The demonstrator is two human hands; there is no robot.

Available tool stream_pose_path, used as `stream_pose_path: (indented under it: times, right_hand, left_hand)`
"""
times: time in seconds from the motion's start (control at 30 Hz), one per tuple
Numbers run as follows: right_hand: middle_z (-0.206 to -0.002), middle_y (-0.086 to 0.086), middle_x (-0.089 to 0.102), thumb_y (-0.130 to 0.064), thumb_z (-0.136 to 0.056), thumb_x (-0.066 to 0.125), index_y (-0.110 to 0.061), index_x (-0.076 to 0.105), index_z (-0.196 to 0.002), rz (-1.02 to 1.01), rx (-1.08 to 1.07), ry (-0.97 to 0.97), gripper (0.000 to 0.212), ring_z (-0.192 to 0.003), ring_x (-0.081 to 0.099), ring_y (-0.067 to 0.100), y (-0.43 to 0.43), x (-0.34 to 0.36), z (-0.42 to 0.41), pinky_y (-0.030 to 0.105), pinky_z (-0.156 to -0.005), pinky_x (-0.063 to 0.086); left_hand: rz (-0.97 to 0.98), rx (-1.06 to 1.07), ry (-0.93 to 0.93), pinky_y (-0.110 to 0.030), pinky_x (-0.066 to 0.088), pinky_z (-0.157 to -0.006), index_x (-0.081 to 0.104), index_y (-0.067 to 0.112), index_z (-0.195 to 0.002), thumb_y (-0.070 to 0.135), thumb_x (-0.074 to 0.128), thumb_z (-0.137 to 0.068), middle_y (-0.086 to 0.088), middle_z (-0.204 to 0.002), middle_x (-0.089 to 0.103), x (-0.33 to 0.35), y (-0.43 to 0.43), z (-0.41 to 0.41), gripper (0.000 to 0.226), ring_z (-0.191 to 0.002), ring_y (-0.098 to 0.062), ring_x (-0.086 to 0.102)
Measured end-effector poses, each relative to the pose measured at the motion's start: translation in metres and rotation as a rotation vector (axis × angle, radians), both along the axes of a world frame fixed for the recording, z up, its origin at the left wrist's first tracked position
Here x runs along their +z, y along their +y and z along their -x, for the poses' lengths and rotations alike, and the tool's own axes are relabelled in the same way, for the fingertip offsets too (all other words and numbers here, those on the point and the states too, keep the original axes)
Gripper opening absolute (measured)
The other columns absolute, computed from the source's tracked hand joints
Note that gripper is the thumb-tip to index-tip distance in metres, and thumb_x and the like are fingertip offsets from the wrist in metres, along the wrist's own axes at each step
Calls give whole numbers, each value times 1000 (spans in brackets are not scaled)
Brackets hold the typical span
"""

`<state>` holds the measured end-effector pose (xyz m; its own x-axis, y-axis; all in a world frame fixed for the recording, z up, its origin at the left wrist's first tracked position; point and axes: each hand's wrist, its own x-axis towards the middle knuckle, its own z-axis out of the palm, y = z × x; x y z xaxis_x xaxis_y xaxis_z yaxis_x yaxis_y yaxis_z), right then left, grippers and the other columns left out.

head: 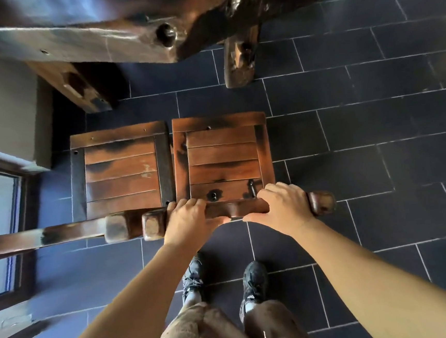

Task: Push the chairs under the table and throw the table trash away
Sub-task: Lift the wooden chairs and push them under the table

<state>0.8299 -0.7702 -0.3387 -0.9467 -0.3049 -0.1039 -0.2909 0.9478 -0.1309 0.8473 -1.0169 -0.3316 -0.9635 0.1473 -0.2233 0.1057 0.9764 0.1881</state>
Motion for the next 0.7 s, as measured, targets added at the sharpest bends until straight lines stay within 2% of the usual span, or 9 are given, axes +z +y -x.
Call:
stream_pose_path:
  times: [0.13, 0.2, 0.33, 0.43, 0.63, 0.7]
  right_hand:
    - [-90, -8, 66, -85, -71, 56, -27, 68, -91, 31, 38, -46, 62, -86, 63, 19, 4, 2, 17, 35, -76, 46]
    - [-92, -8, 66, -83, -72, 57, -27, 69, -95, 41, 44, -46, 62, -87, 62, 19, 5, 3, 20, 35, -77, 46]
    - [-95, -7, 67, -85, -74, 45, -26, 70, -98, 21, 51, -50, 68, -89, 63, 19, 4, 4, 19, 36, -79, 47]
    - [-93, -6, 68, -87, -73, 41, -25, 70, -96, 8, 60, -18, 72, -87, 64, 19, 4, 3, 18, 36, -77, 49]
    - [-86, -7, 65, -91, -73, 34, -24, 69, -89, -22, 67, 44, 77, -82, 64, 20, 4, -2, 16, 36, -74, 49]
    - [-85, -7, 65, -92, -72, 29, -23, 69, -88, -30, 80, 68, 81, -82, 63, 20, 4, -4, 15, 36, -74, 48]
  left_hand:
    - [-3, 40, 5, -45, 43, -87, 68, 14, -90, 77, 57, -73, -5, -90, 72, 1, 4, 6, 66, -92, -31, 62]
    - [0, 41, 13, -45, 43, -86, 67, 15, -90, 78, 53, -73, -4, -90, 72, 0, 5, 8, 67, -92, -30, 62]
    - [33, 18, 33, -47, 44, -81, 65, 16, -85, 82, 39, -74, -3, -86, 68, -4, 5, 7, 72, -87, -30, 63]
    - [58, 11, 75, -47, 45, -79, 63, 15, -82, 81, 36, -72, -3, -84, 66, -4, 7, 4, 72, -85, -30, 62]
    - [102, 29, 53, -44, 40, -88, 63, 21, -98, 89, 23, -69, 2, -101, 68, -1, 11, 6, 84, -100, -25, 60]
    - [99, 15, 74, -43, 41, -87, 64, 20, -96, 90, 20, -67, 1, -99, 70, -2, 9, 9, 88, -99, -27, 62]
